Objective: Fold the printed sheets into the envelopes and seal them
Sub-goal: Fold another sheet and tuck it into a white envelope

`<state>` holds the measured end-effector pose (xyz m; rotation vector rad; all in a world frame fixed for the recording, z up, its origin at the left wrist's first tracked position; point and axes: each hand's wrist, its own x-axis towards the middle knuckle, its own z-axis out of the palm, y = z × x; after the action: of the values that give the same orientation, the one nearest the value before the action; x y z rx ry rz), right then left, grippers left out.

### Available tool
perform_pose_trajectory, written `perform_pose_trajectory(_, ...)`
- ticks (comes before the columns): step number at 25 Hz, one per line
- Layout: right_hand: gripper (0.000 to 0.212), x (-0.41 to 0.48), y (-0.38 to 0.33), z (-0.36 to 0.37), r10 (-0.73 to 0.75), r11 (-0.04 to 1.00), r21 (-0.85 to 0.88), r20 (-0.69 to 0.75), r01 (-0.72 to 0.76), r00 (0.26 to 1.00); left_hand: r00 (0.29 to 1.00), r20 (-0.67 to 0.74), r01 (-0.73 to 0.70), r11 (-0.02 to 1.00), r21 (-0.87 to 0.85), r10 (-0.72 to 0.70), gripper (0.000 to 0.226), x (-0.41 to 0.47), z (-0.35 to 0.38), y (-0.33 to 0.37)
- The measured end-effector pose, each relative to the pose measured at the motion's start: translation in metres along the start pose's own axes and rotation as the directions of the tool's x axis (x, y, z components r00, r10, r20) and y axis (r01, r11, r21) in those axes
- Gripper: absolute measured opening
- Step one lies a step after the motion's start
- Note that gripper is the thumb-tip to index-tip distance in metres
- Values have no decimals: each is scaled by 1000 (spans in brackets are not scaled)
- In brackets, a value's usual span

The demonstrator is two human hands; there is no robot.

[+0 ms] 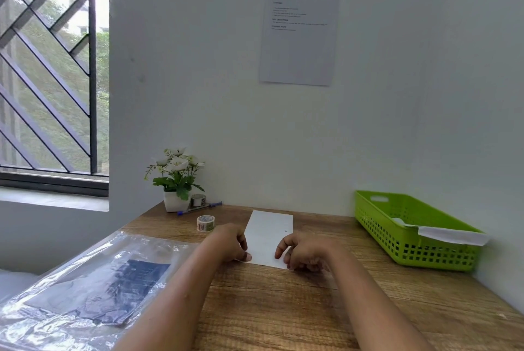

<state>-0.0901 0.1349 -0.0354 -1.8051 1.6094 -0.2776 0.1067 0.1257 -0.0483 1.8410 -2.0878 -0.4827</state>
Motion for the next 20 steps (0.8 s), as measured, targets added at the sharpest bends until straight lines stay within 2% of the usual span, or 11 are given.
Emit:
perform_pose_trajectory(3, 34, 0, 1, 0, 5, 1000, 13, 0, -5, 1000, 997, -8, 82, 997, 11, -82, 34, 0, -2, -2)
perform_pose_trajectory(13, 26, -2, 4, -1, 3, 1000, 19, -25, -2, 1000, 976, -10, 217, 976, -8, -217, 84, 3, 2, -2)
perform_pose_trajectory(17, 16, -6, 3, 5, -60, 997, -45, -87, 57, 994, 982, 5, 190, 980, -57, -190, 73, -1, 1, 2)
perform_pose_trajectory(20, 26, -6, 1, 9, -114, 989, -117, -167, 96, 979, 993, -9, 113, 984, -140, -116, 53, -5, 2, 8)
